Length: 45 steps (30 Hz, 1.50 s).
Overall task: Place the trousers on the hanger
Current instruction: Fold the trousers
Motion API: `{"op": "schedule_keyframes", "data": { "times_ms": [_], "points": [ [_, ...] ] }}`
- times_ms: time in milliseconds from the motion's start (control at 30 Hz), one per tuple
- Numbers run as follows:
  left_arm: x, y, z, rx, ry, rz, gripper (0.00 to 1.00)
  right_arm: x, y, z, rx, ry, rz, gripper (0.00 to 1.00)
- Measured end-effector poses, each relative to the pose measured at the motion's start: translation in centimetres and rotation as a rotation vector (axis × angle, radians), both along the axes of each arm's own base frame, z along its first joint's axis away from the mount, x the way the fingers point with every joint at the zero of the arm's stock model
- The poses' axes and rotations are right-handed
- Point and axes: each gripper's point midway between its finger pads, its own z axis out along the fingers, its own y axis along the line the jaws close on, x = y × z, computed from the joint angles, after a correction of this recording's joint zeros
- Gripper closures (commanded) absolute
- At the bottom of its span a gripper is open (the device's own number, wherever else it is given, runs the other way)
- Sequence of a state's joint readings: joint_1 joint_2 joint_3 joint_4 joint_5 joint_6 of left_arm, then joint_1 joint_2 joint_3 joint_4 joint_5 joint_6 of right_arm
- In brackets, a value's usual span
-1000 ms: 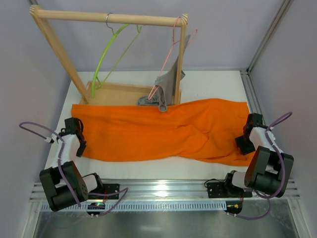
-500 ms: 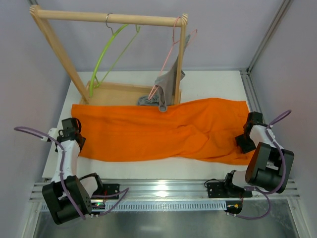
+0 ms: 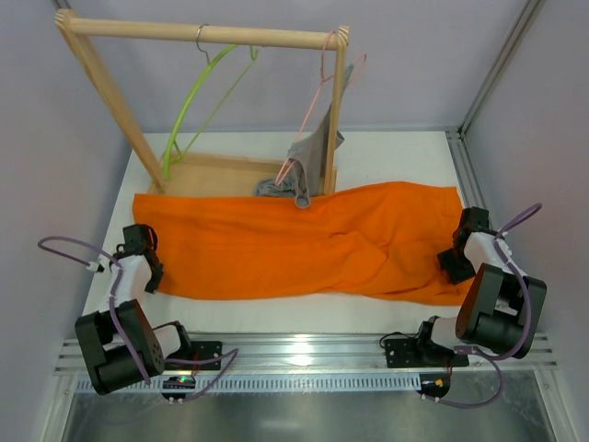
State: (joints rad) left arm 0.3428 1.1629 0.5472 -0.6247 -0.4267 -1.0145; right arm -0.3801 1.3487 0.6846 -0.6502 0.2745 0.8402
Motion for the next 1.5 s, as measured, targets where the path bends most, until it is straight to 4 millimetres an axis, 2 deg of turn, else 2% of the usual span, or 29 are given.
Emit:
{"op": "schedule_keyframes", "data": {
  "times_ms": [267,400,567,633,700,867,967,1000,1033,1100,1267,1500],
  "points": [
    [0.2,0.2,3.1,0.044,-0.012,-0.025,1.00,0.0,-0.8,-0.2,-0.037,0.010,-0.012,0.52],
    [0.6,1.1,5.9,0.106,-0.019,-0.047,1.00,0.2,-0.9,-0.3,-0.039,0.009,-0.011,0.52],
    [2.4,2.9,10.1,0.202,-0.034,-0.085,1.00,0.6,-1.2,-0.3,-0.043,0.016,0.009,0.52],
    [3.1,3.5,10.9,0.228,-0.015,-0.099,1.00,0.8,-1.2,-0.3,-0.046,0.014,0.016,0.52],
    [3.6,3.9,10.6,0.237,0.026,-0.117,1.00,1.0,-1.3,-0.3,-0.048,0.012,0.021,0.52],
    [4.0,3.7,7.5,0.185,0.152,-0.168,1.00,1.4,-1.5,-0.3,-0.050,0.008,0.039,0.52],
    [3.9,3.5,6.6,0.164,0.177,-0.174,0.84,1.8,-1.6,-0.3,-0.048,0.006,0.056,0.52],
    [3.8,3.5,6.6,0.163,0.176,-0.173,0.65,1.9,-1.6,-0.3,-0.047,0.005,0.058,0.52],
    [3.6,3.4,6.6,0.164,0.172,-0.173,0.56,2.1,-1.6,-0.2,-0.046,0.000,0.060,0.52],
    [3.0,3.1,6.3,0.164,0.146,-0.150,0.46,2.2,-1.6,-0.2,-0.043,-0.007,0.062,0.52],
    [0.0,1.8,4.7,0.145,0.097,-0.088,0.41,2.4,-1.6,-0.2,-0.038,-0.014,0.063,0.52],
    [-1.3,0.4,1.8,0.088,0.054,-0.031,0.41,3.2,-1.6,-0.1,-0.027,-0.026,0.067,0.52]
  ]
}}
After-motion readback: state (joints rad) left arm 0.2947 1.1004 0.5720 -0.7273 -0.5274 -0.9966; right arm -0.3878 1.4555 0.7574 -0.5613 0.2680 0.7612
